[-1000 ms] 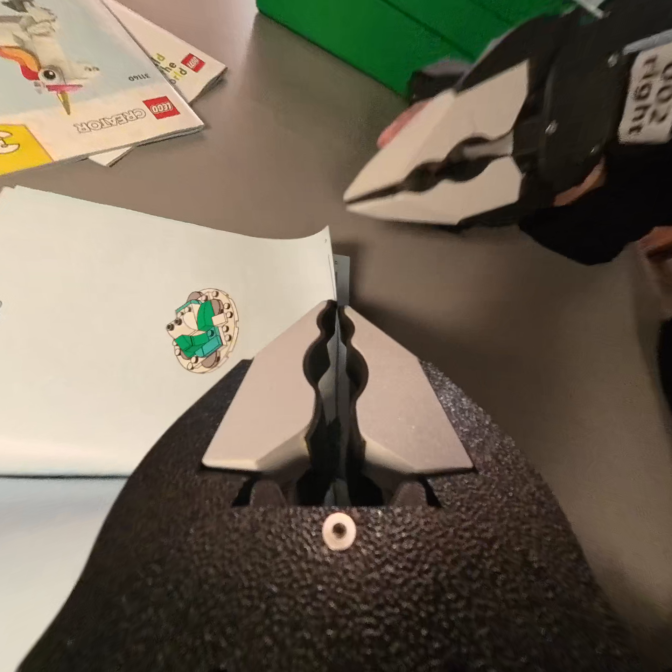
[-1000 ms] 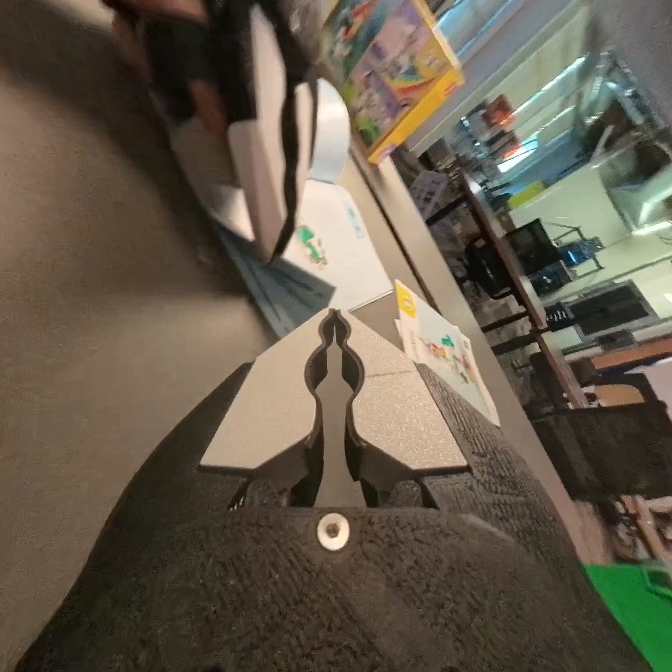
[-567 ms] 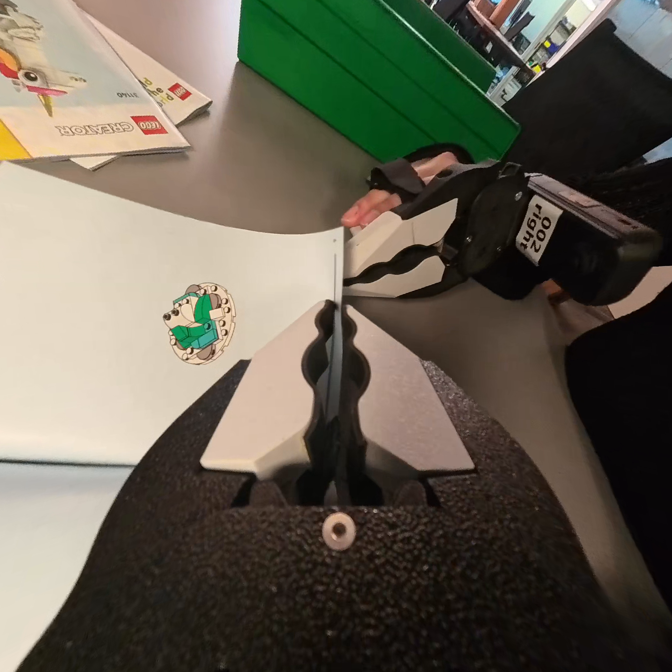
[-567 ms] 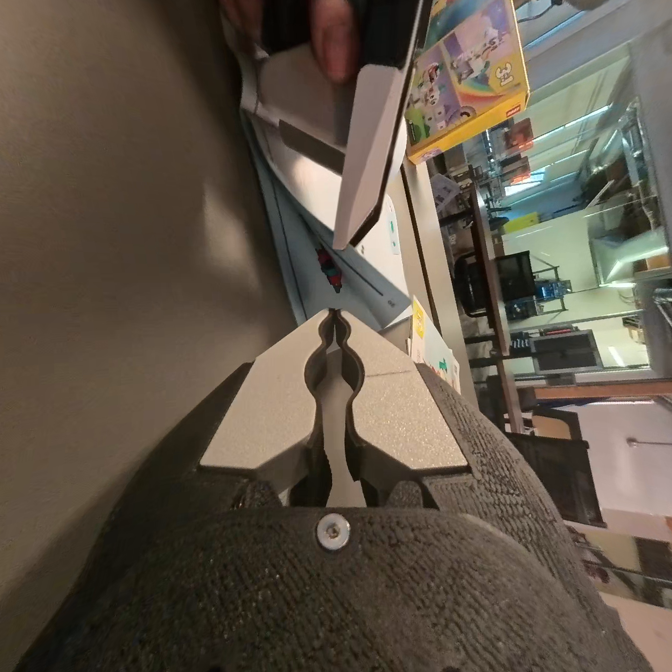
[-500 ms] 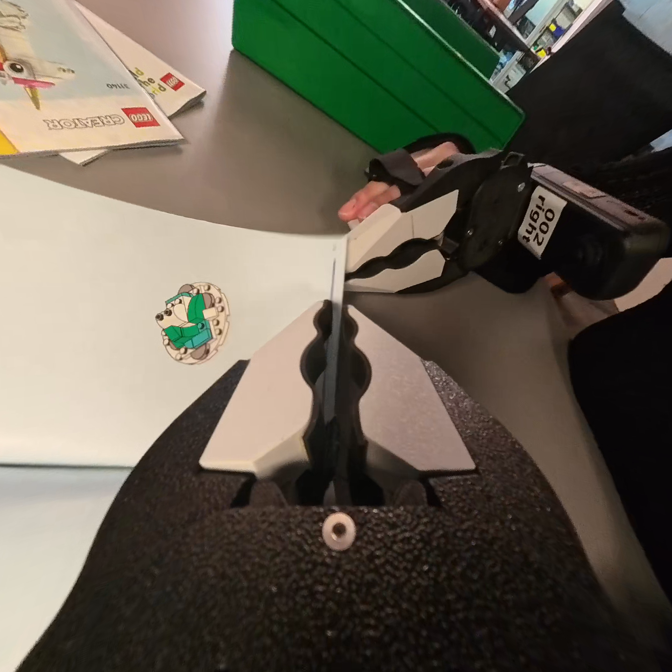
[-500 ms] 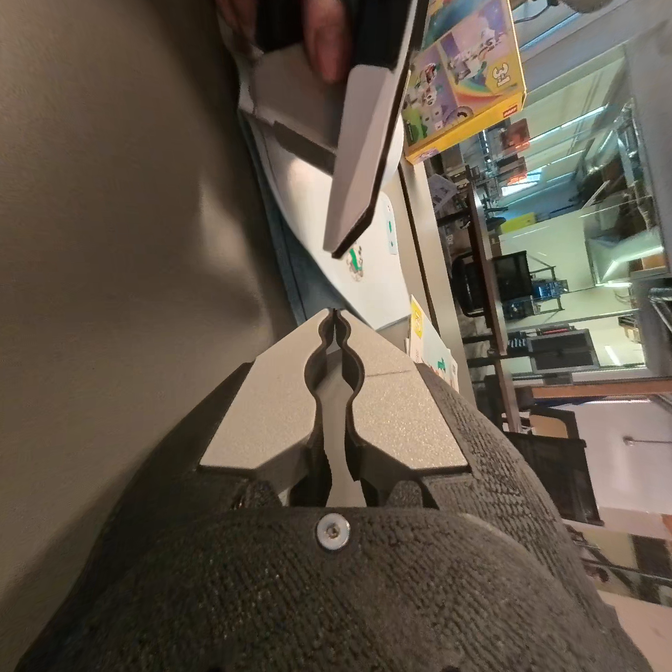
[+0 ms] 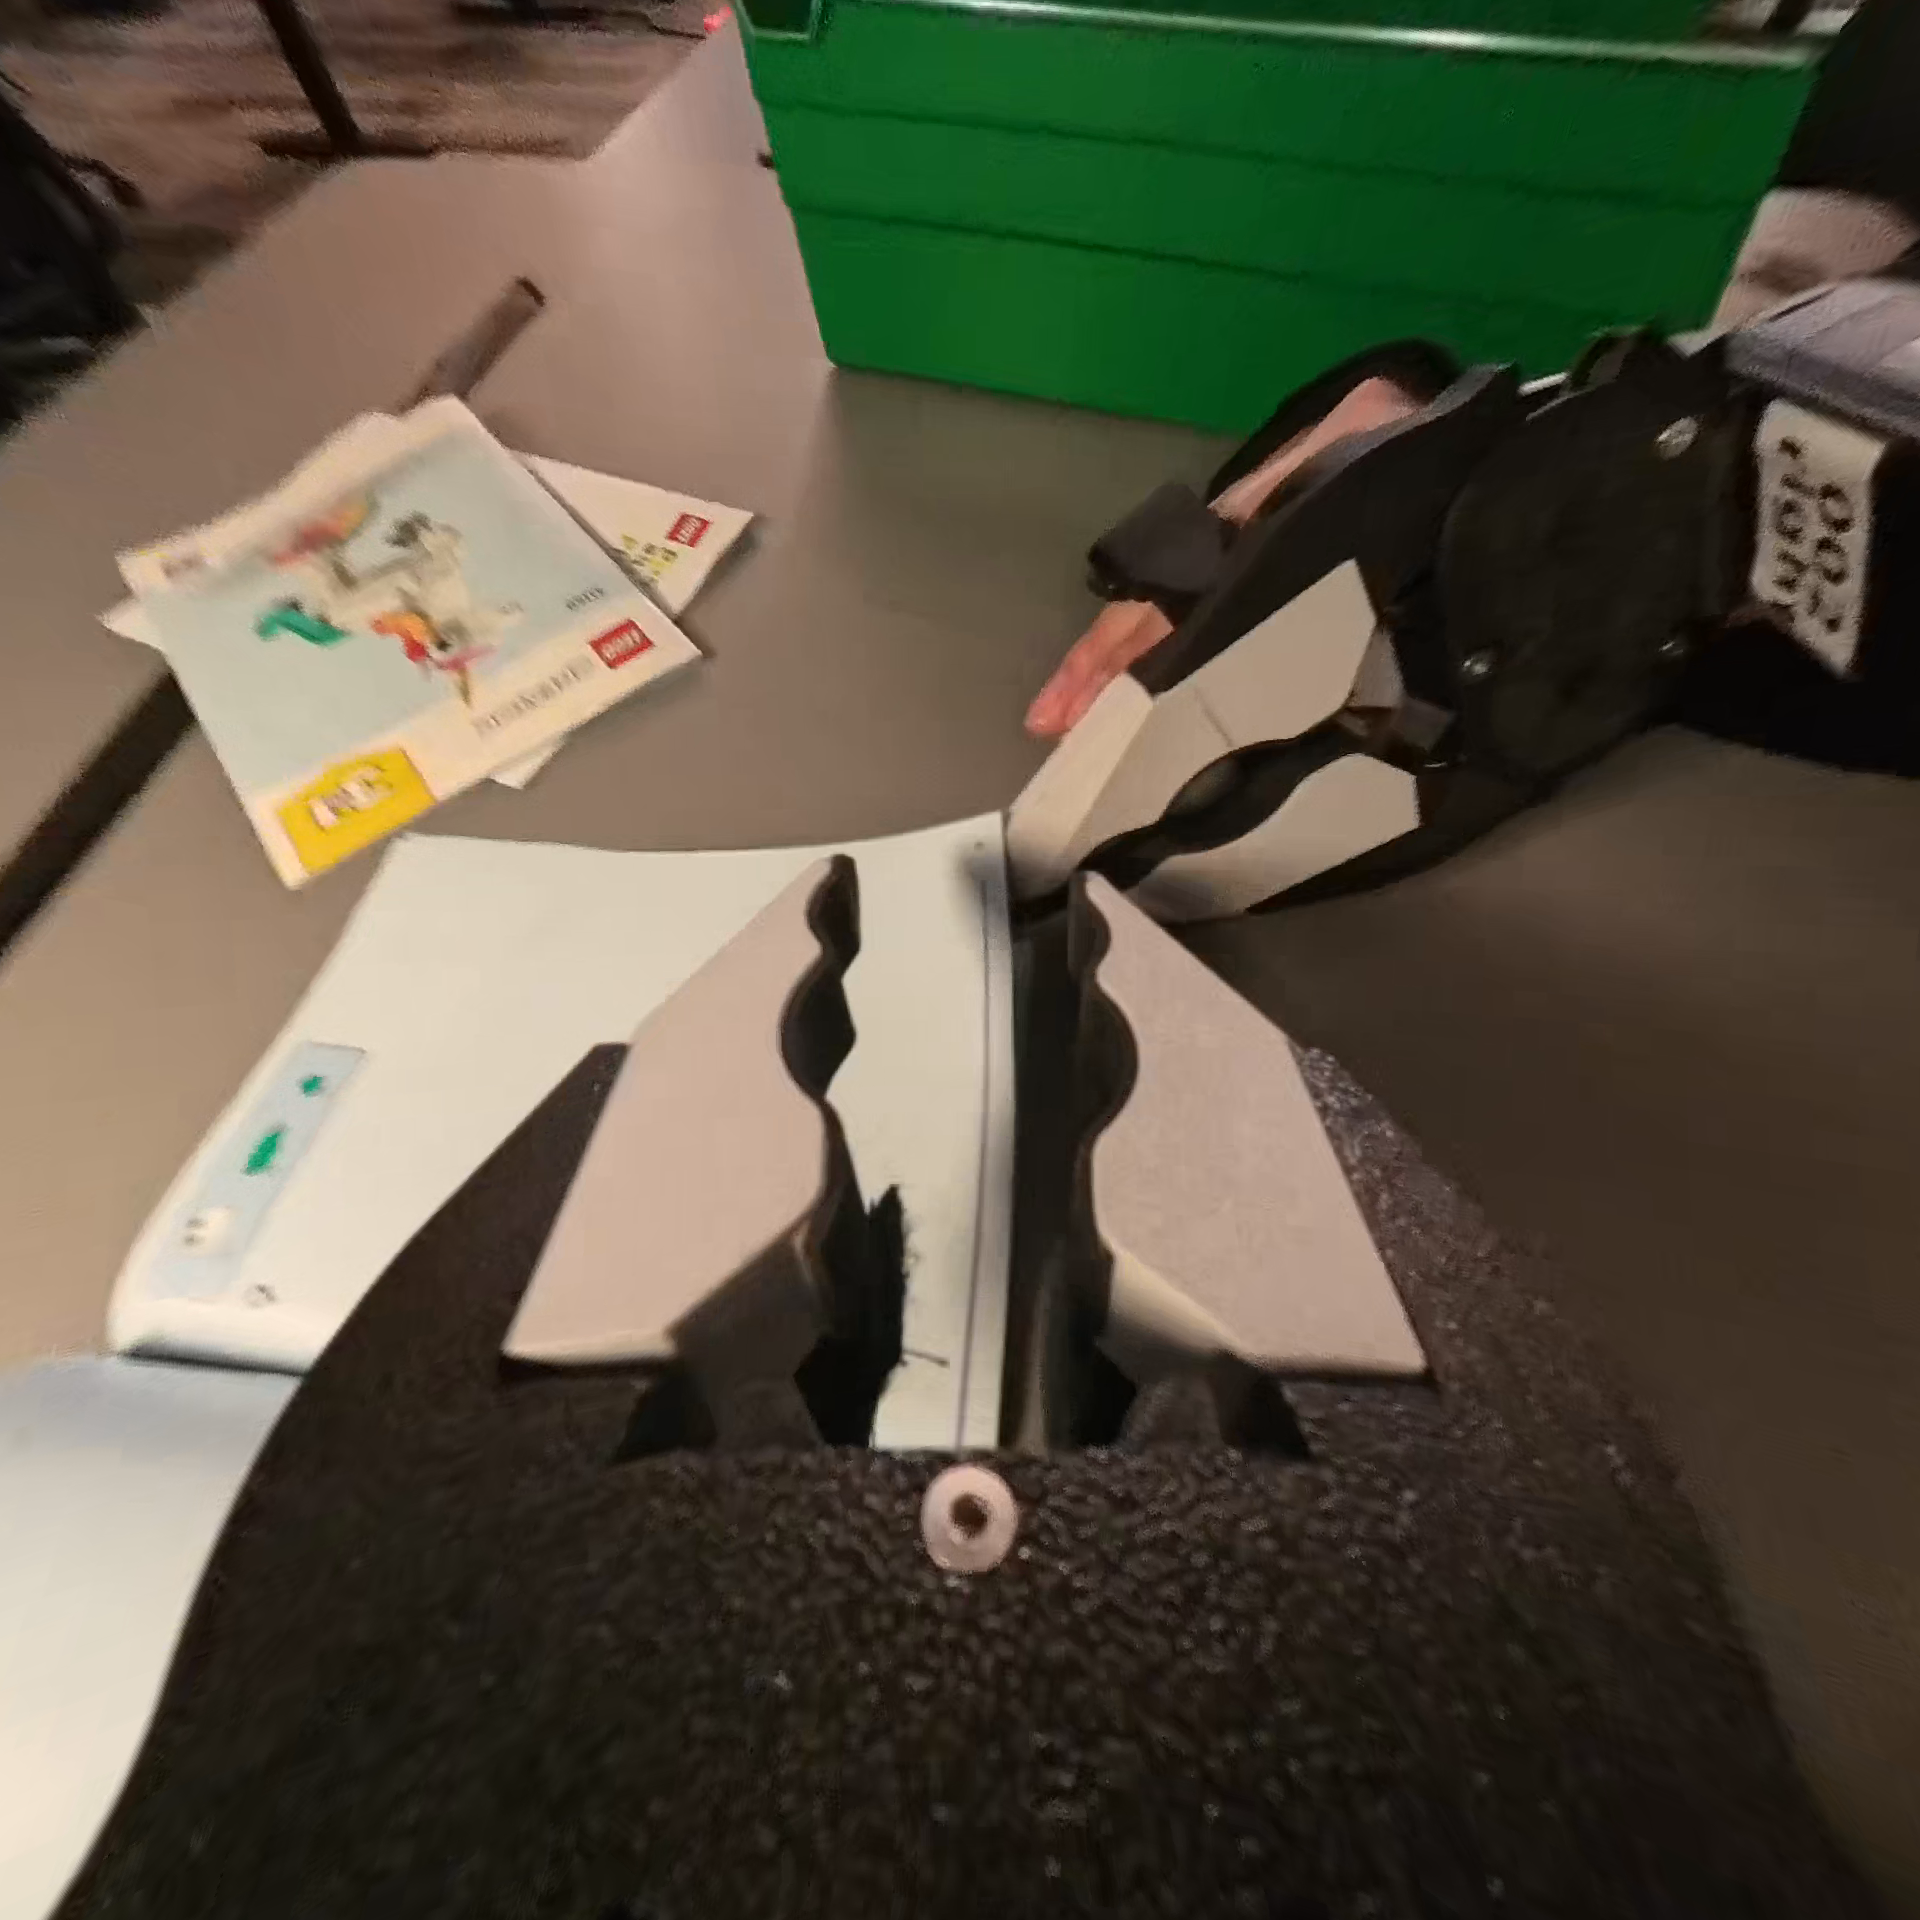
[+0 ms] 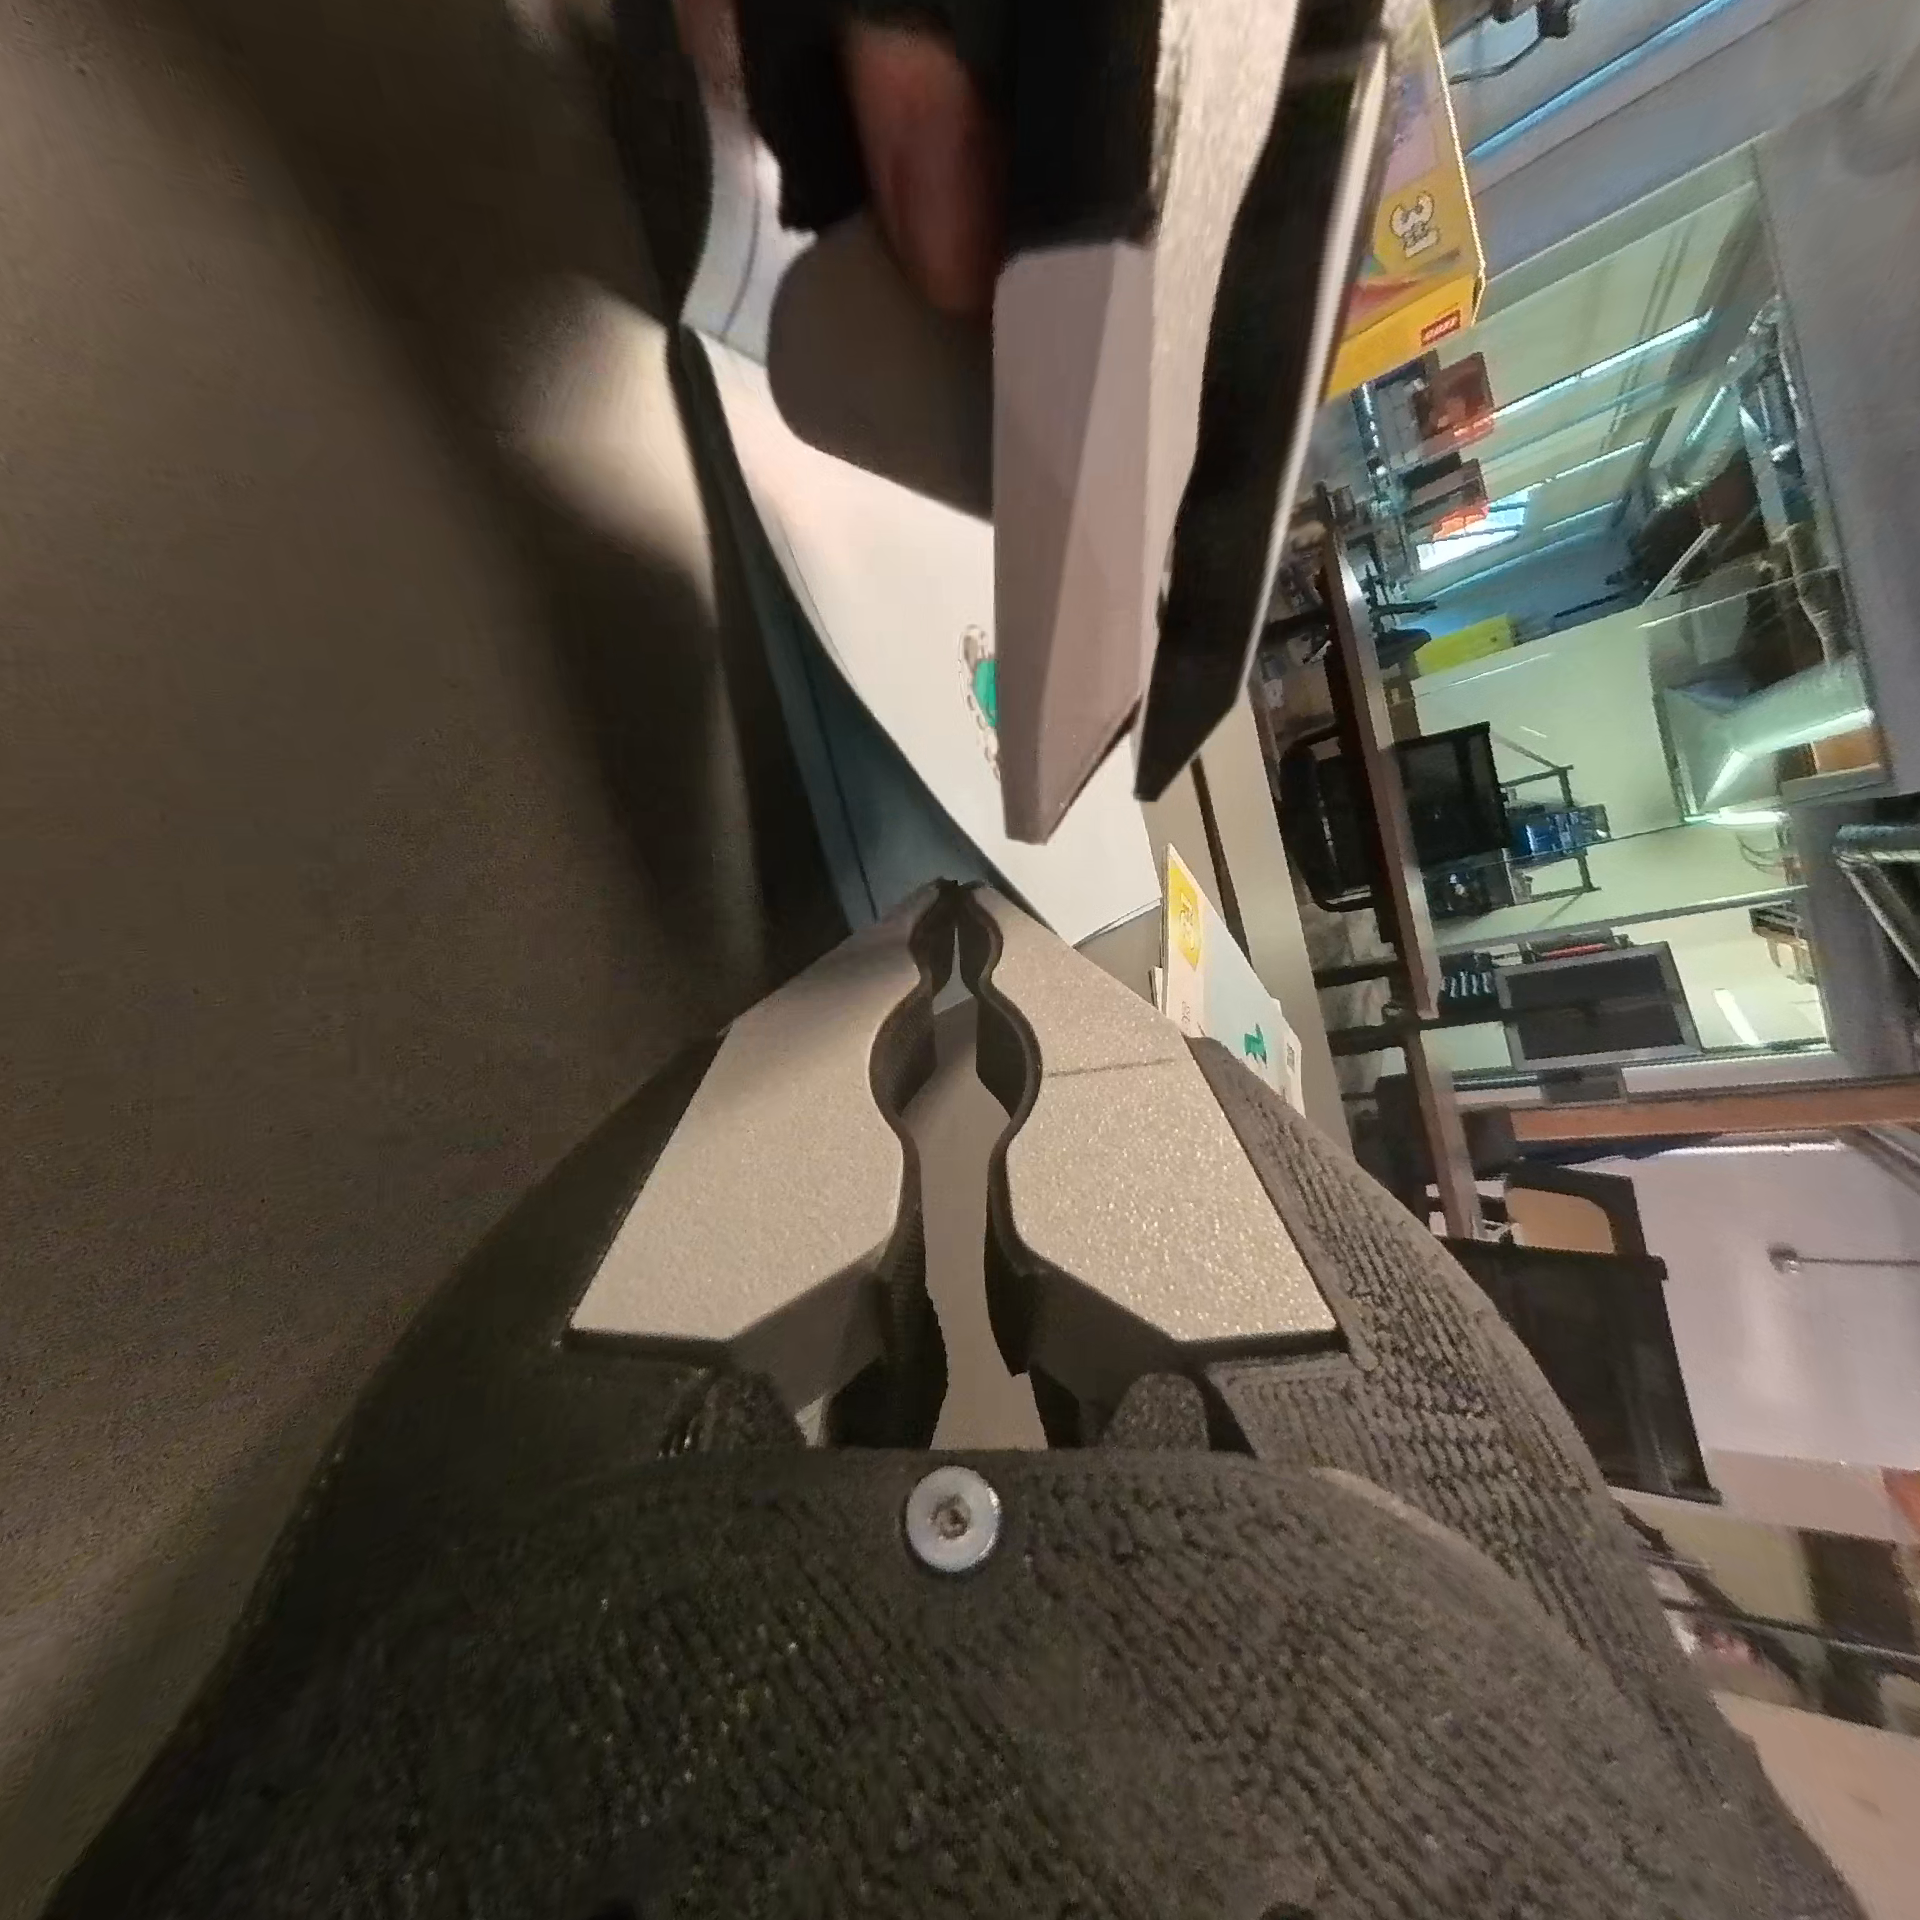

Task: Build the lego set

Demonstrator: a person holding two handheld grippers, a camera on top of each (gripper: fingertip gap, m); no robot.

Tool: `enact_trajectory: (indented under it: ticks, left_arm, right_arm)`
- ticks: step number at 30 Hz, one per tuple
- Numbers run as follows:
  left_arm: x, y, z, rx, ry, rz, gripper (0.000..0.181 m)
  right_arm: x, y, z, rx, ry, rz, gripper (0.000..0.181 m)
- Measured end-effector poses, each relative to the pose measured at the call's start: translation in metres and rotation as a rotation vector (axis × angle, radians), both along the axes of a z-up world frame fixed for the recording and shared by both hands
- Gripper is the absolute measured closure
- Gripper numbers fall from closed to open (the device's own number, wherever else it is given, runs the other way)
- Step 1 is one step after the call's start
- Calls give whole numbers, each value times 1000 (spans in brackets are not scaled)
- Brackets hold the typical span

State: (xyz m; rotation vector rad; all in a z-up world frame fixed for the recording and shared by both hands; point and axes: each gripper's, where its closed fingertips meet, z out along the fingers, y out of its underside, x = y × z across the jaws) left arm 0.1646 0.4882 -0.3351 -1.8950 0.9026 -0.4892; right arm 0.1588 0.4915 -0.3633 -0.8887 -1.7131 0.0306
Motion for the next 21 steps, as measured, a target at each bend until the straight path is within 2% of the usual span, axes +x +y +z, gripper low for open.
enact_trajectory:
  ticks: [2, 7, 12, 21]
  left_arm:
    - [1, 3, -2, 17, 23, -4, 145]
    - [-1, -2, -19, -151, -88, -27, 145]
    - [-2, -3, -11, -171, -178, -48, 154]
    - [0, -4, -20, -231, -142, -56, 163]
  right_arm:
    - [0, 0, 0, -1, 3, 2, 181]
    - [1, 1, 1, -4, 5, -2, 181]
    - [2, 2, 1, -9, 8, -8, 181]
    - [2, 2, 1, -9, 9, -8, 181]
